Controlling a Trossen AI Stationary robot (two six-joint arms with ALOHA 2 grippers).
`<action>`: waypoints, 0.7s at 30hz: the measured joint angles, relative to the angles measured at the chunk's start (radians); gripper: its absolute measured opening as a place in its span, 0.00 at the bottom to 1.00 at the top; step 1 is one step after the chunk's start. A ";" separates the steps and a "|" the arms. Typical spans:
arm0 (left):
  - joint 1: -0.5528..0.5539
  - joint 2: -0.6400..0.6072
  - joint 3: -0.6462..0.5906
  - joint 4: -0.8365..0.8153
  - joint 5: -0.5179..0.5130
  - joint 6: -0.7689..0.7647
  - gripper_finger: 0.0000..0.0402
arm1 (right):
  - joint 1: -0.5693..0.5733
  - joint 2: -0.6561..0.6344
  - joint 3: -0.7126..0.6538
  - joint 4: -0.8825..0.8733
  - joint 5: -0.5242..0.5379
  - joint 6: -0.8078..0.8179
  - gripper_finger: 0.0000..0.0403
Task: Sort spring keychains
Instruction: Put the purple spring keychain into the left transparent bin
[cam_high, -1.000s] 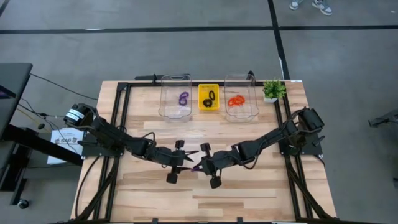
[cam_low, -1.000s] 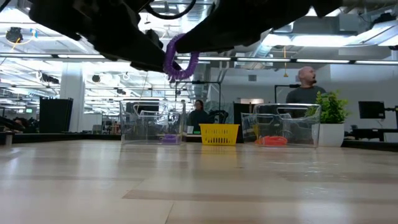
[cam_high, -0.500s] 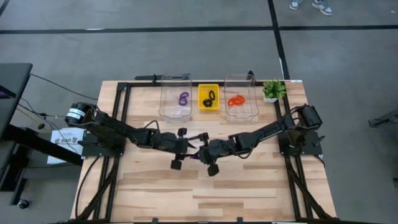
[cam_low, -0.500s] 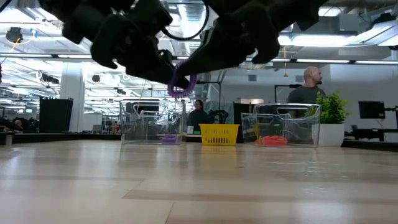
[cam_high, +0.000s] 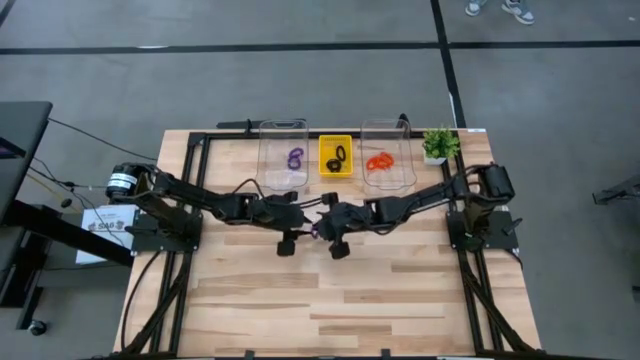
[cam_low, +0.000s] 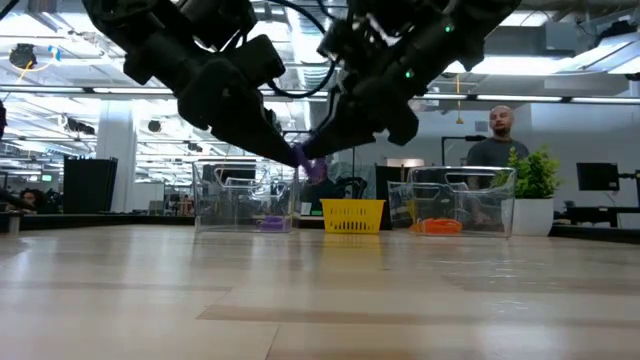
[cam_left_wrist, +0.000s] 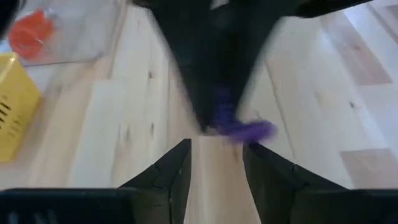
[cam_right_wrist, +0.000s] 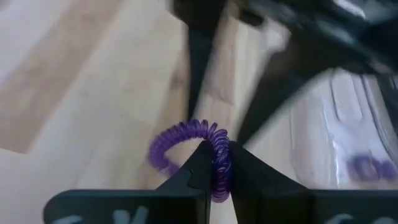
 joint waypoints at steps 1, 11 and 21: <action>-0.002 0.000 0.000 -0.004 0.005 -0.008 0.36 | -0.005 0.000 0.000 -0.009 0.001 0.011 0.07; -0.031 0.000 0.000 -0.014 0.041 -0.022 0.35 | 0.002 0.000 0.000 -0.005 -0.008 0.075 0.10; -0.031 0.000 0.000 0.006 0.037 -0.023 0.35 | 0.040 0.000 0.000 0.043 -0.012 0.074 0.08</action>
